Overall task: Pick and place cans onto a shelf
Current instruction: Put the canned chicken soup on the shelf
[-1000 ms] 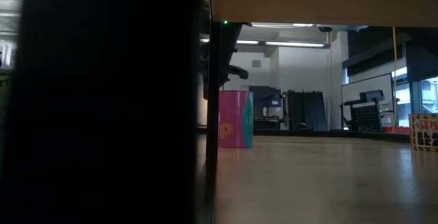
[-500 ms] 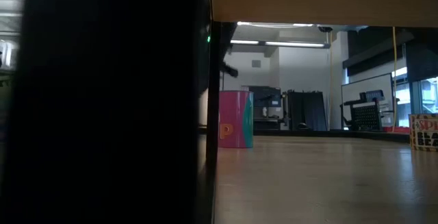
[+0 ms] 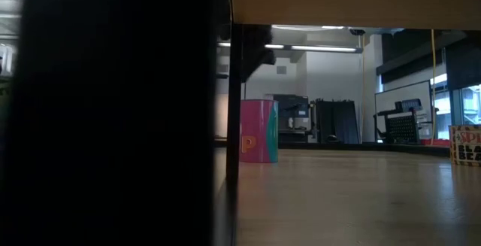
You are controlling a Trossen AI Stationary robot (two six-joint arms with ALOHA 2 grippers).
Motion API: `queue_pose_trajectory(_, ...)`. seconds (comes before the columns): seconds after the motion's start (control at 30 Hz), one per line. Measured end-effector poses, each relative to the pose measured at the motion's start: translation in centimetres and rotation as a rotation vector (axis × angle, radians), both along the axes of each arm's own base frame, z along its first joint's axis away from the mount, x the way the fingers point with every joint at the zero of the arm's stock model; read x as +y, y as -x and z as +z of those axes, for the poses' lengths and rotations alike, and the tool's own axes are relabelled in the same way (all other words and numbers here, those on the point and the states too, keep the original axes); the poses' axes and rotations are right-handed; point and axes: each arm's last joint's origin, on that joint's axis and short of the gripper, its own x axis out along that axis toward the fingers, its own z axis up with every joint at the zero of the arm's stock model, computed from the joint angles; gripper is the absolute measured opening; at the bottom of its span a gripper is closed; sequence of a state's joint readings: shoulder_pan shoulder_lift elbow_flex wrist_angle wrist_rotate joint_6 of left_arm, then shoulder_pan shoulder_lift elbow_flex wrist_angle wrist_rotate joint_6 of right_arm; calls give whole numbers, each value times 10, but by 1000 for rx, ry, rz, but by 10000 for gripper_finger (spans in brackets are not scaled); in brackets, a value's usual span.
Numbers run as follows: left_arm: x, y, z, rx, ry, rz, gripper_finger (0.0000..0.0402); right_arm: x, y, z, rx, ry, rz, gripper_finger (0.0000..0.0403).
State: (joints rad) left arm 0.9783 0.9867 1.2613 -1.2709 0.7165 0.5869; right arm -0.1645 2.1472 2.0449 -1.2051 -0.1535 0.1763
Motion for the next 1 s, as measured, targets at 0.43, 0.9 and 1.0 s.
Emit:
queue_pose_trajectory(0.43, 0, 0, 0, 0, 0, -1, 0, 18, 4, -5, 45, -69, 174, 100)
queue_pose_trajectory(0.9, 0, 0, 0, -1, -7, -7, 0, 16, -5, -30, 116, -29, 115, 100)
queue_pose_trajectory(1.0, 0, 0, 0, -2, -19, -18, 0, 16, -5, -33, 131, -30, 112, 100)
